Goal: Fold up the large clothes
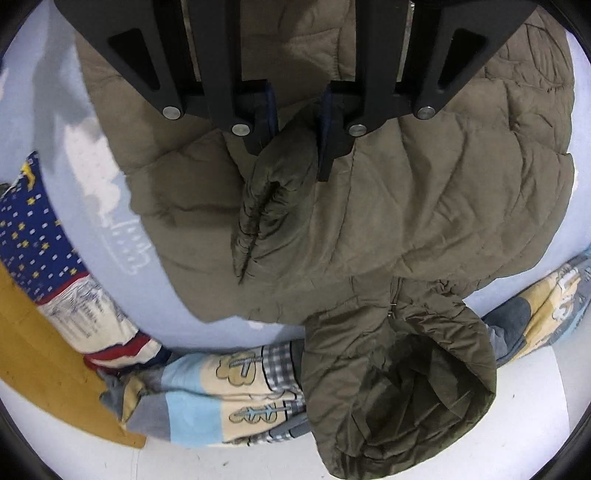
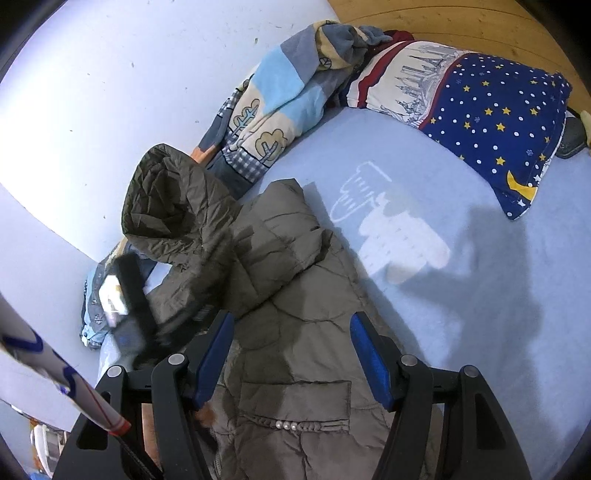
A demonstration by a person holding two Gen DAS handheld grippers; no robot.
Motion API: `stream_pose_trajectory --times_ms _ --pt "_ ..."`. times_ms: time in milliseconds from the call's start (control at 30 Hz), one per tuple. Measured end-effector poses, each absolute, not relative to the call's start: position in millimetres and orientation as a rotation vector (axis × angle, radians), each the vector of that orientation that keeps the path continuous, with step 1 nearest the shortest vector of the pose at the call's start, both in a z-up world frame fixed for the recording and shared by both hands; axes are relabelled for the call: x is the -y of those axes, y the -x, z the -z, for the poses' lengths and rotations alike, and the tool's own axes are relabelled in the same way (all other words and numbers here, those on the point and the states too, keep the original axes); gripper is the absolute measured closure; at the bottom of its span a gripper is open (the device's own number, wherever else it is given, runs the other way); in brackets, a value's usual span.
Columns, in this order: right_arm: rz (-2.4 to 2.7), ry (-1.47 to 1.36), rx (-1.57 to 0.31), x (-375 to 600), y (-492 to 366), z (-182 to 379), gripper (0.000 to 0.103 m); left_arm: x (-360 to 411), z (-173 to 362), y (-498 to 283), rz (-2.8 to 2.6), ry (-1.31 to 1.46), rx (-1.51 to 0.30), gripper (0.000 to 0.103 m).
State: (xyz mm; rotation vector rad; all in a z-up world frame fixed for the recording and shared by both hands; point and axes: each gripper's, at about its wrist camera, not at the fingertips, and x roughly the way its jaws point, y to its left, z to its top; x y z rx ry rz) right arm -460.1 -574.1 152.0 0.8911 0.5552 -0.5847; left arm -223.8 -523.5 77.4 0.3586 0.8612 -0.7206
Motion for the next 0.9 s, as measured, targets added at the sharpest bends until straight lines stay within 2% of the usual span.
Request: stream_pose_trajectory --times_ms 100,133,167,367,533,667,800,900 --pt "0.576 -0.889 -0.555 573 459 -153 0.033 534 -71 229 0.726 -0.398 -0.869 0.059" --pt "0.576 -0.89 -0.559 573 458 -152 0.033 539 -69 233 0.744 -0.414 -0.878 0.045" --pt "0.576 -0.892 -0.56 573 458 -152 0.033 541 -70 236 0.751 -0.425 -0.877 0.037" --pt "0.577 -0.905 -0.556 576 460 -150 0.033 544 -91 258 0.819 -0.456 -0.853 0.034" --pt "0.599 -0.923 -0.535 581 468 -151 0.033 509 -143 253 0.879 -0.341 -0.816 0.034" --pt "0.616 -0.941 -0.533 587 472 -147 0.033 461 -178 216 0.804 -0.263 -0.777 0.03" --pt "0.61 -0.946 -0.534 587 470 -146 0.033 420 -175 168 0.647 -0.255 -0.797 0.03" --pt "0.603 -0.946 -0.537 586 468 -146 0.033 390 -149 130 0.55 -0.22 -0.881 0.03"
